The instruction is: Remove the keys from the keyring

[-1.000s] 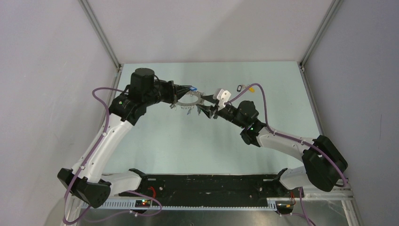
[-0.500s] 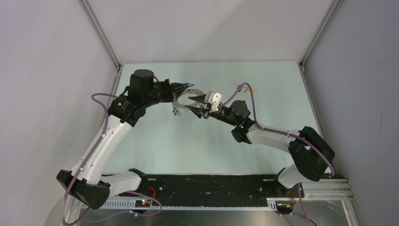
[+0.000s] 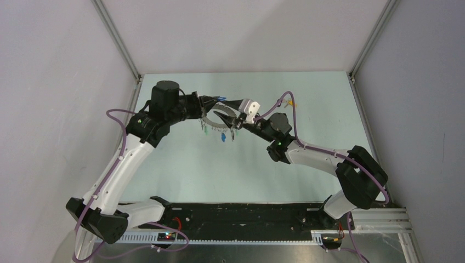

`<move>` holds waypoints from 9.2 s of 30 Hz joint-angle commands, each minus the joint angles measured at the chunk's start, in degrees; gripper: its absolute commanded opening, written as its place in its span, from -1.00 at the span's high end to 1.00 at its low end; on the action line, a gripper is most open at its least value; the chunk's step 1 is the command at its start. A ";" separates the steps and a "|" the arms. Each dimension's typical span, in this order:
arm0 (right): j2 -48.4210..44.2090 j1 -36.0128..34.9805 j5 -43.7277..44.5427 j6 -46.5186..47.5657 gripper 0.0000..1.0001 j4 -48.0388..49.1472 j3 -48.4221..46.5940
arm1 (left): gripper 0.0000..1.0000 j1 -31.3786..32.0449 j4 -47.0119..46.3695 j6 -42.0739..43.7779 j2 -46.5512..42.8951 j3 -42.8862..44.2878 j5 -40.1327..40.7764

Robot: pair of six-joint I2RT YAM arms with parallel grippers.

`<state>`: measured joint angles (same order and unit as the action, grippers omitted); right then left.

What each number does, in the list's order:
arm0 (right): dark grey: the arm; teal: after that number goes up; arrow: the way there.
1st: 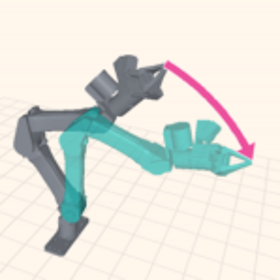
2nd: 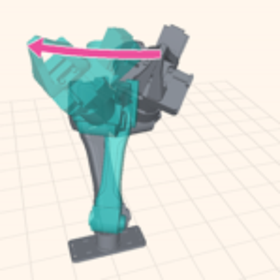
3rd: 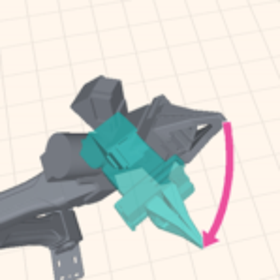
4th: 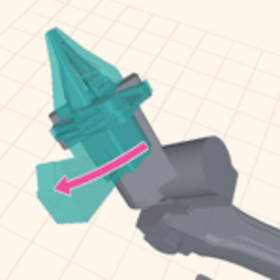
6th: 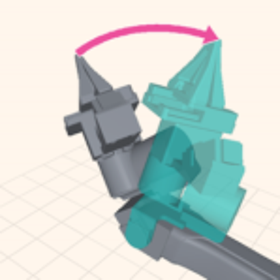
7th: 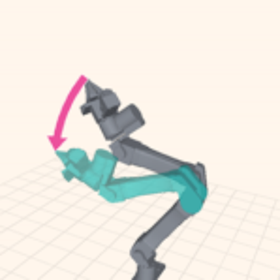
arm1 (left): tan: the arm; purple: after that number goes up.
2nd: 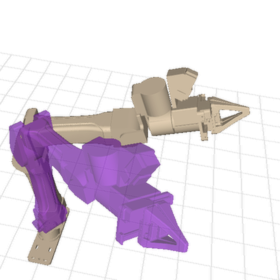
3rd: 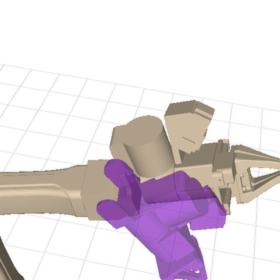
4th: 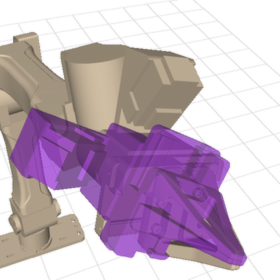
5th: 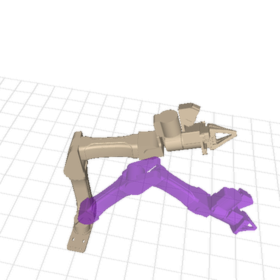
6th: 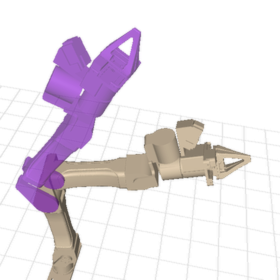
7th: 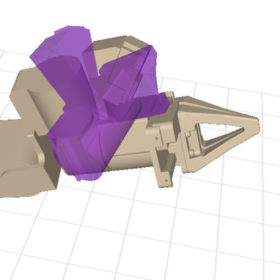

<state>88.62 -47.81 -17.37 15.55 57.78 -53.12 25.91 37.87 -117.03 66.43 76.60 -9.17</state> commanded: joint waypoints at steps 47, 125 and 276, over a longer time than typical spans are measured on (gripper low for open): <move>-4.58 -0.79 13.28 -4.67 1.00 22.37 6.59 | 0.99 -0.70 -5.62 -1.81 -3.01 -4.96 -0.41; 4.90 1.27 1.01 -12.08 0.88 -1.36 -9.21 | 0.99 -0.89 -6.23 0.26 -4.16 -0.72 0.91; 6.66 22.58 -55.78 -20.27 0.03 -7.59 -16.91 | 1.00 18.88 3.74 168.21 7.14 13.90 -7.26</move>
<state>94.32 -24.12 -68.97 -3.29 47.86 -66.61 44.77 46.26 46.19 73.21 89.69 -13.45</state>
